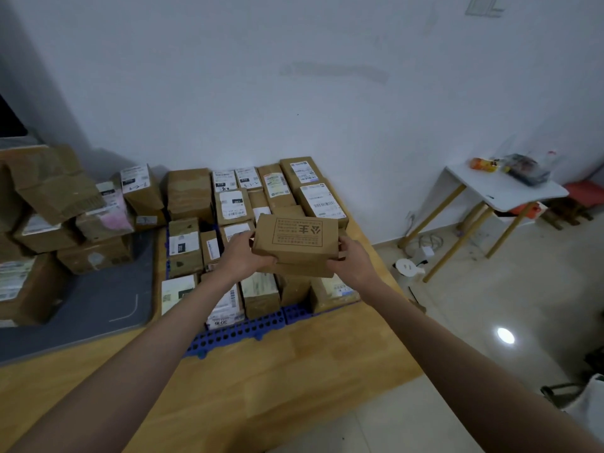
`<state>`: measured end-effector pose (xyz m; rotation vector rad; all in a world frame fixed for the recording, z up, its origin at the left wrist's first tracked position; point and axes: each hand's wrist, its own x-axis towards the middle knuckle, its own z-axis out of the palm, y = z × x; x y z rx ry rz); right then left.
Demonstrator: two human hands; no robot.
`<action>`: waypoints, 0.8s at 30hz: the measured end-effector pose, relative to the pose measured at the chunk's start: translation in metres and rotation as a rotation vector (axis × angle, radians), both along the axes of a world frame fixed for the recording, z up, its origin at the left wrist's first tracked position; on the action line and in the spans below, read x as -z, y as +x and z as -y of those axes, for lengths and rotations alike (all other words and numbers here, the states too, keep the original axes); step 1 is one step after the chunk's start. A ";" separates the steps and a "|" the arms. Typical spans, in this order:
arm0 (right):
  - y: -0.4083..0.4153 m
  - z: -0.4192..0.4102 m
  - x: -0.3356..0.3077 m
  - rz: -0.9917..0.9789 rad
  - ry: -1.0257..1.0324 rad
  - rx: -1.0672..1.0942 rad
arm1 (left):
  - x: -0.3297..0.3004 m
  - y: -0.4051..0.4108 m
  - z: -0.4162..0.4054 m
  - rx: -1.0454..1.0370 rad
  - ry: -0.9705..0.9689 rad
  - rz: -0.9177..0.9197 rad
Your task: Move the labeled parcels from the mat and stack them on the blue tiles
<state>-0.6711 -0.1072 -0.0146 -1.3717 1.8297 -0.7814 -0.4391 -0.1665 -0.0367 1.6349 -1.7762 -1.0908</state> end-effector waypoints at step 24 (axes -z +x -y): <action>-0.063 0.238 0.014 -0.004 0.010 -0.221 | 0.002 -0.061 0.167 -0.220 0.031 -0.095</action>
